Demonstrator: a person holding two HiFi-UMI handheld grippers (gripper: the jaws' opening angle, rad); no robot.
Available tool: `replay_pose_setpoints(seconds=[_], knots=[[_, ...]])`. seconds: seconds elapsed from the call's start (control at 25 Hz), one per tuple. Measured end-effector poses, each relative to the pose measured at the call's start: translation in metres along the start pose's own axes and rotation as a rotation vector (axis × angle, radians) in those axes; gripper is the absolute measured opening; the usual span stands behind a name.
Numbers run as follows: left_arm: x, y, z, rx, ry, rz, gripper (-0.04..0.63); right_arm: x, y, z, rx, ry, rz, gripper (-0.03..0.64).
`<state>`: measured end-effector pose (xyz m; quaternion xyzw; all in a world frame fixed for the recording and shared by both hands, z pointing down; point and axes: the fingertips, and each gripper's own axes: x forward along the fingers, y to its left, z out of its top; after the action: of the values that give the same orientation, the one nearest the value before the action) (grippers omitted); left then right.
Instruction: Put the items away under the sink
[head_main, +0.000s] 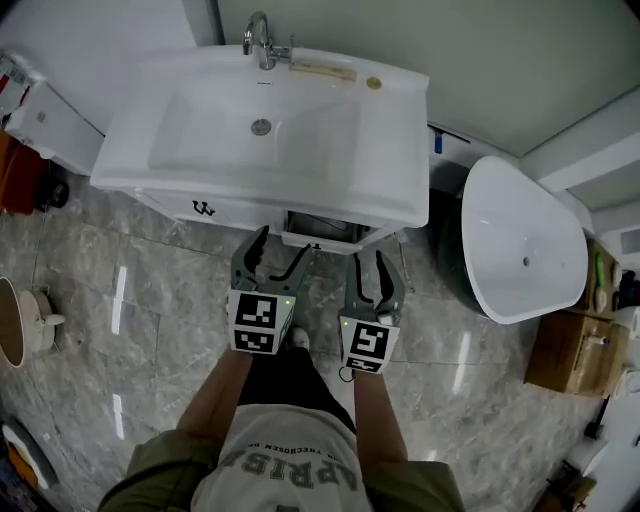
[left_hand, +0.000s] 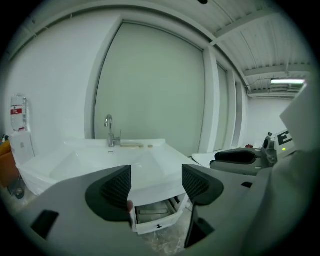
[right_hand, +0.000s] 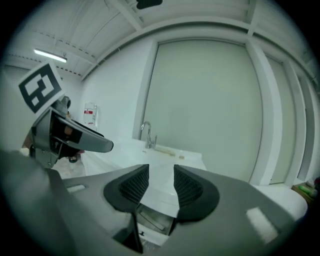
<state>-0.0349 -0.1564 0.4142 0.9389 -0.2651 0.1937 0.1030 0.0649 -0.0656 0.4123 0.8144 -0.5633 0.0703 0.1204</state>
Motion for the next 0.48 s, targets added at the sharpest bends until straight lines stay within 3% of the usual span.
replay_pose_setpoints(seconds=[0.2, 0.48], knots=[[-0.034, -0.004, 0.047, 0.047, -0.112, 0.026, 0.276, -0.034, -0.005, 0.059, -0.019, -0.107, 0.002, 0.144], [-0.060, -0.001, 0.079, 0.052, -0.225, 0.041, 0.156, -0.056, -0.018, 0.090, -0.016, -0.163, -0.056, 0.144]])
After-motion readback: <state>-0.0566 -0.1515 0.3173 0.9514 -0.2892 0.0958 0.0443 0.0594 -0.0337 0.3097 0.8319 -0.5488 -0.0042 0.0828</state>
